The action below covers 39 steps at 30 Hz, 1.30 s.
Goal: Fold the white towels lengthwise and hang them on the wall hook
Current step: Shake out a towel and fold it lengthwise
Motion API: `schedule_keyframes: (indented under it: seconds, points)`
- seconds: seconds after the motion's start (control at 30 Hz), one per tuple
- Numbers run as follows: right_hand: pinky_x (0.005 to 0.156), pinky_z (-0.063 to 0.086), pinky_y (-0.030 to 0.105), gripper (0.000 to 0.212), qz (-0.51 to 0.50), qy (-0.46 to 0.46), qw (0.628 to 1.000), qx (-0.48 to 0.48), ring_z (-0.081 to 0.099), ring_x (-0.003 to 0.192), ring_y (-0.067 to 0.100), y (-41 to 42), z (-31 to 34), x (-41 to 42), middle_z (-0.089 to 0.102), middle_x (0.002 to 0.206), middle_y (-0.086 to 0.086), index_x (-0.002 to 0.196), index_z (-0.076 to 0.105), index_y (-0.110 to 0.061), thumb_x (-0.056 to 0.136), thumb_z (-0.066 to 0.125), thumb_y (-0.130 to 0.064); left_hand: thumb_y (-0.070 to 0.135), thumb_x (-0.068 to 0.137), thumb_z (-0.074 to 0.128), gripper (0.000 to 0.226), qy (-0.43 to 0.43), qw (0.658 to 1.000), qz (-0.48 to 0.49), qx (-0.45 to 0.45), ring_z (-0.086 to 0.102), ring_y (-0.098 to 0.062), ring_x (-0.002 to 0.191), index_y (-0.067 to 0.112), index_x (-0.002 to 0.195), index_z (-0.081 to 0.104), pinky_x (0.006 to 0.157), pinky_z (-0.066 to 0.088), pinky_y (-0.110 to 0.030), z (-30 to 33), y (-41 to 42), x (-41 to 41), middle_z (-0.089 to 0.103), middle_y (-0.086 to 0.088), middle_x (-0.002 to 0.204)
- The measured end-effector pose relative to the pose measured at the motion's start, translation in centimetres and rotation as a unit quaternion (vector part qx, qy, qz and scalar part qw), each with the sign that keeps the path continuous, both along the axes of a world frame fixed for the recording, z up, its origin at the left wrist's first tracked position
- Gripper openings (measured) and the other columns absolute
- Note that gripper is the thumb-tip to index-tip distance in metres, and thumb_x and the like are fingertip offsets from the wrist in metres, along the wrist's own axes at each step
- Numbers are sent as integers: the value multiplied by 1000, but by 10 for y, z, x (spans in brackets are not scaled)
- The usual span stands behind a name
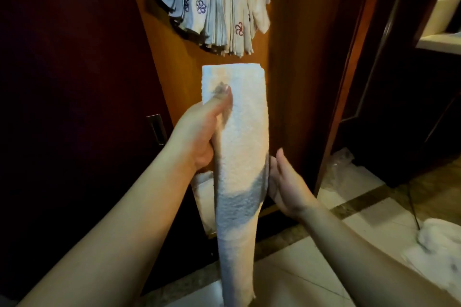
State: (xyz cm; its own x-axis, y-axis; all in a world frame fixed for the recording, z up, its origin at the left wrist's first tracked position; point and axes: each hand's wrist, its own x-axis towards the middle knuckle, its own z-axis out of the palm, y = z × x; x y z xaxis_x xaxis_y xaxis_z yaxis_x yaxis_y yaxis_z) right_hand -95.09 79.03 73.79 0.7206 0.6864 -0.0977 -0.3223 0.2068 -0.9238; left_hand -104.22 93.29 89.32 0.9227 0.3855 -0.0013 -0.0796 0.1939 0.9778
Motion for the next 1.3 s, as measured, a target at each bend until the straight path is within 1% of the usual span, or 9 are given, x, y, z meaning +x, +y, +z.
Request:
schedule_keyframes:
  seconds: [0.1, 0.2, 0.33, 0.43, 0.67, 0.83, 0.97, 1.17, 1.3]
  points:
    - [92, 50, 32, 52, -97, -73, 992, -22, 65, 104, 9, 2, -17, -19, 66, 117, -1, 133, 50, -33, 87, 54, -57, 48, 99, 52, 37, 4, 1000, 23, 2, 76, -21, 87, 16, 111, 66, 71, 57, -38, 5, 6, 0, 78, -3, 92]
    - [81, 53, 24, 34, -149, -162, 975, -27, 67, 97, 3, 5, -12, -38, 66, 111, -4, 119, 49, -40, 90, 67, -41, 50, 98, 51, 38, -1, 999, 44, 15, 76, -19, 87, 17, 110, 67, 70, 57, -35, 7, 8, 2, 78, -2, 93]
    - [94, 53, 30, 42, -128, -239, 959, -78, 63, 112, 7, 12, -10, -38, 63, 125, -10, 110, 52, -61, 72, 70, -67, 48, 98, 52, 36, -21, 998, 48, 30, 75, -19, 93, 18, 109, 67, 80, 56, -39, 8, 13, 5, 78, -2, 99]
    - [104, 47, 31, 43, -115, -254, 955, -101, 57, 117, 1, 18, -4, -25, 59, 128, -14, 110, 55, -54, 73, 71, -68, 46, 98, 53, 33, -35, 998, 42, 43, 74, -18, 96, 19, 108, 67, 80, 57, -36, 10, 17, 8, 78, 0, 99]
    - [81, 52, 22, 23, -53, -253, 960, -108, 67, 94, 0, 14, 15, -13, 70, 101, -19, 103, 62, -34, 85, 75, -42, 47, 80, 60, 40, -75, 992, 34, 92, 72, -14, 100, 19, 108, 66, 86, 54, -32, 13, 25, 10, 77, 3, 101]
    - [93, 53, 30, 52, 15, -216, 968, -126, 67, 101, 0, 15, 18, -6, 71, 110, -17, 114, 62, -36, 70, 80, -58, 43, 86, 59, 35, -86, 989, 5, 123, 70, -17, 107, 18, 109, 66, 92, 53, -34, 13, 28, 9, 76, 1, 107]
    - [85, 51, 27, 20, -25, -249, 962, -106, 67, 88, 2, 9, 17, -13, 72, 92, -18, 94, 66, -34, 81, 76, -46, 37, 96, 57, 22, -79, 986, 20, 147, 72, -11, 99, 19, 105, 67, 82, 56, -26, 14, 29, 5, 77, 7, 98]
    - [75, 55, 35, 27, -85, -288, 951, -72, 69, 85, 10, 5, 23, -36, 72, 92, -10, 100, 56, -28, 87, 55, -51, 39, 96, 56, 25, -75, 991, 53, 99, 73, -12, 96, 19, 107, 66, 80, 57, -27, 17, 31, 1, 78, 5, 96]
    - [68, 52, 35, 29, -135, -307, 940, -62, 64, 77, 1, 7, 25, -33, 66, 87, -6, 103, 47, -30, 86, 55, -52, 45, 95, 54, 35, -75, 996, 45, 10, 73, -18, 99, 17, 112, 66, 80, 59, -35, 20, 28, 1, 77, -2, 103]
